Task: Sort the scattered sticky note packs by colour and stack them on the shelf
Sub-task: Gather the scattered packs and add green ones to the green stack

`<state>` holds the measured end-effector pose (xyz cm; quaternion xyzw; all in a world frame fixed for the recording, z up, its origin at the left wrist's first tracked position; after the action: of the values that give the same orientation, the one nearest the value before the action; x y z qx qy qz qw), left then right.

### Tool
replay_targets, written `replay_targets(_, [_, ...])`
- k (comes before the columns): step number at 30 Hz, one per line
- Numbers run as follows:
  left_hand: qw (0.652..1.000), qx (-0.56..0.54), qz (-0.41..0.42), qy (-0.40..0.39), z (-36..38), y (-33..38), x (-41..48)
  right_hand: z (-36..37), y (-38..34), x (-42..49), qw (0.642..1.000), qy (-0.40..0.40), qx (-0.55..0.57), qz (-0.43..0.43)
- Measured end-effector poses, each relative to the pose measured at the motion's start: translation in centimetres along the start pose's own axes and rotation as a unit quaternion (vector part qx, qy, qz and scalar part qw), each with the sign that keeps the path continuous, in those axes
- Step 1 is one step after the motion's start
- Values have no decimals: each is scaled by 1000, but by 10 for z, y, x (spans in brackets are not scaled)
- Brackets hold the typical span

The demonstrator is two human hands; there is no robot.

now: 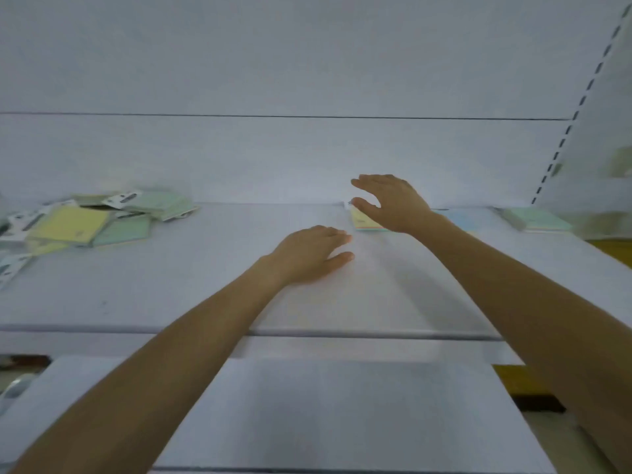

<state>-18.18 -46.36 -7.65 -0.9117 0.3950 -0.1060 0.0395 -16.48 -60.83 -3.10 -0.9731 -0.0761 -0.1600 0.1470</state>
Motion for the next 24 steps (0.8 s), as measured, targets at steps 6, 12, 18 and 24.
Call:
replay_targets(6, [995,31,-97,7,-7,-102,-77,46,-90,23,999,-27,43,-3])
replay_targets(12, [974,36,-223,14,-5,-241,-169,106,-202,56,993,-56,101,-39])
replay_targets(18, [951,48,-305,11,-6,-347,-201,142,-253,112,988,-64,122,-68])
replay_targets(24, [935,12,-354,8,5,-430,-214,163,-264,181,987,-55,141,-51])
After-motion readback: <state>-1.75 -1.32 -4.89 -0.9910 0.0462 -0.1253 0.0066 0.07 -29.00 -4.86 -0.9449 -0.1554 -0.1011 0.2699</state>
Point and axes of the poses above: each hand's wrist, its own x-axis towards the middle knuckle, its own z-axis out of the palm, y = z × x, the point moved 5 cm from there along x, towards the middle knuckle, and after that the axes turned 12 degrees about x, right-handed, at the moved point
